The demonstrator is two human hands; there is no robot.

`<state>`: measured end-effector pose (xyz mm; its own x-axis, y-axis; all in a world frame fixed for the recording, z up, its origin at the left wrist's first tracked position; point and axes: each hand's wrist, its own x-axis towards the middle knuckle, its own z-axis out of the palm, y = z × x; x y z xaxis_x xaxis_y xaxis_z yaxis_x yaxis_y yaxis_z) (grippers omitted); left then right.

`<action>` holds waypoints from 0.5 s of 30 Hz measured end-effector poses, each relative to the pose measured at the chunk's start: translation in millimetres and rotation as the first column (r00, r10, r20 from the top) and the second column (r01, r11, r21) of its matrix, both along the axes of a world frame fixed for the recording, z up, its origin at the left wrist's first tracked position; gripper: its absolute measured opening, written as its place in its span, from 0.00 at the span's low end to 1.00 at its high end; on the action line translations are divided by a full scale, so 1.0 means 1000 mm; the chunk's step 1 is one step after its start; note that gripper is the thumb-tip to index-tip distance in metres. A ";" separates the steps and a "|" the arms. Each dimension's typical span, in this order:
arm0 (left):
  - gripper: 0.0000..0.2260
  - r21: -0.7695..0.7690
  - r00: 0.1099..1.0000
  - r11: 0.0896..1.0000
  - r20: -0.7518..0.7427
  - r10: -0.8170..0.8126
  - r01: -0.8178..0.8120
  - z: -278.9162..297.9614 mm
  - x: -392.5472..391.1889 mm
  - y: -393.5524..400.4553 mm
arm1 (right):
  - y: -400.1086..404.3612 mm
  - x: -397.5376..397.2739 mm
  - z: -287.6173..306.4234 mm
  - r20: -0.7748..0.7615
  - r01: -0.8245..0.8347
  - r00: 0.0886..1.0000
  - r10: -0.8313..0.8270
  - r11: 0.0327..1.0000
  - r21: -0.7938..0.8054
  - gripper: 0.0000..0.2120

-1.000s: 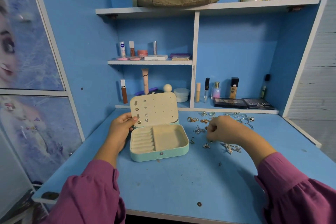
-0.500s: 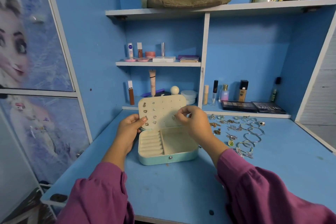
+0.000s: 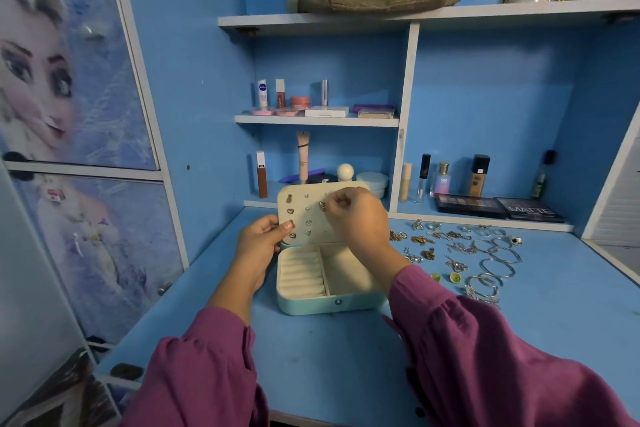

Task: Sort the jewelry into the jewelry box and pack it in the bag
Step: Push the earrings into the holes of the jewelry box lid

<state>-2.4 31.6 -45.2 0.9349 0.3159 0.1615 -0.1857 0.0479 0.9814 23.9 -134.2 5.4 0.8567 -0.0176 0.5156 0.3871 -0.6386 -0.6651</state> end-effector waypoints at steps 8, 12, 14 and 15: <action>0.05 0.009 1.000 1.000 0.000 -0.001 0.001 0.001 -0.001 0.000 | 0.001 -0.001 0.002 0.008 -0.010 1.000 0.011 0.996 -0.088 0.10; 0.05 0.011 1.000 1.000 0.006 0.003 -0.003 0.002 -0.003 -0.002 | 0.001 -0.004 0.006 0.013 0.007 1.000 -0.005 0.990 -0.140 0.10; 0.05 0.012 1.000 1.000 0.009 0.004 -0.004 0.003 -0.004 -0.003 | 0.001 -0.005 0.007 0.013 0.011 1.000 -0.009 0.989 -0.148 0.09; 0.05 0.011 1.000 1.000 0.010 0.002 -0.002 0.003 -0.004 -0.003 | 0.001 -0.005 0.008 0.020 0.010 1.000 -0.007 0.989 -0.146 0.09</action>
<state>-6.5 28.9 -42.0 0.9326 0.3158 0.1746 -0.1960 0.0372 0.9799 18.9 -133.6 13.0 0.8465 0.0520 0.5299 0.3934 -0.7316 -0.5567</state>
